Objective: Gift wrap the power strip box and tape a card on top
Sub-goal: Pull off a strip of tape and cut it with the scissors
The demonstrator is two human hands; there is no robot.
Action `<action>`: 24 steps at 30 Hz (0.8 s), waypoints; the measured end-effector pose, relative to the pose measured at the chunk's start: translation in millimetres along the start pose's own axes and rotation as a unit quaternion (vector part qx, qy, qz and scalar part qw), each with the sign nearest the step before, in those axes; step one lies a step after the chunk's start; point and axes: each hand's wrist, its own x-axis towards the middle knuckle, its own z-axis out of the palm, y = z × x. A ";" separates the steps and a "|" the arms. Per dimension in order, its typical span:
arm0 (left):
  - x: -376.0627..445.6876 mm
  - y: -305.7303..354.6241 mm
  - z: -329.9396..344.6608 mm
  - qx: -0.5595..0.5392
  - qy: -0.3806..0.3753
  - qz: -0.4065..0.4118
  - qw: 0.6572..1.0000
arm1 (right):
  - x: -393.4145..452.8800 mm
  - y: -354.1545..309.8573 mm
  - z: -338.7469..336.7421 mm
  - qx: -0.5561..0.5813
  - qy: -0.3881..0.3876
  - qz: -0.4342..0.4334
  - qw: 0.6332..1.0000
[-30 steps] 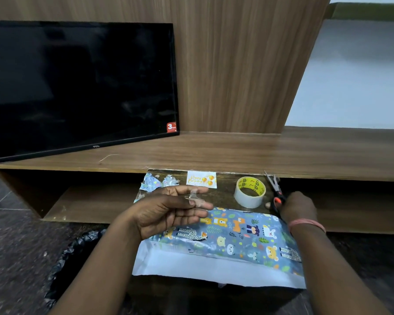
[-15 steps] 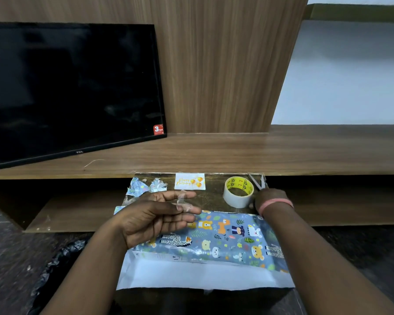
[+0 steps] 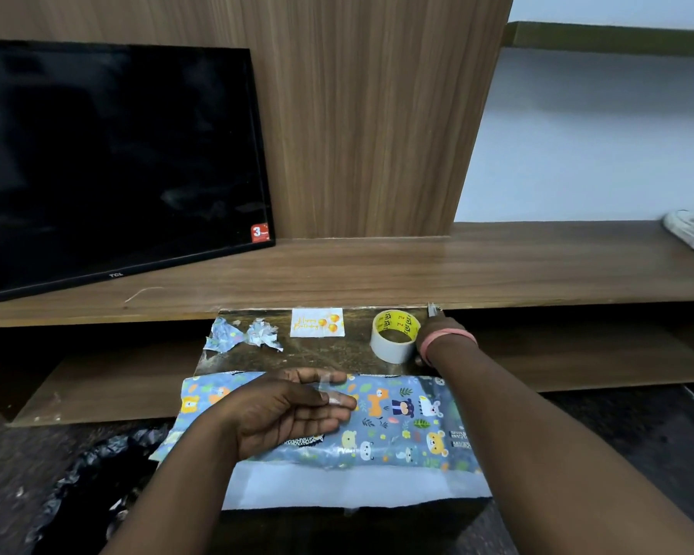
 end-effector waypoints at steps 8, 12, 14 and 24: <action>-0.3 -5.4 4.2 -0.020 0.006 0.006 1.000 | -2.9 6.7 0.6 0.042 0.039 0.017 0.998; -8.7 -4.6 9.3 -0.022 0.010 0.021 0.999 | -18.5 11.7 0.6 0.093 0.109 0.020 0.990; -18.4 -5.5 15.7 -0.019 0.009 0.031 0.999 | -39.7 8.8 -1.7 0.126 0.160 -0.011 0.979; -72.5 -23.9 47.3 0.027 -0.017 0.082 0.996 | -166.8 -9.4 31.8 0.525 -0.149 -0.178 0.819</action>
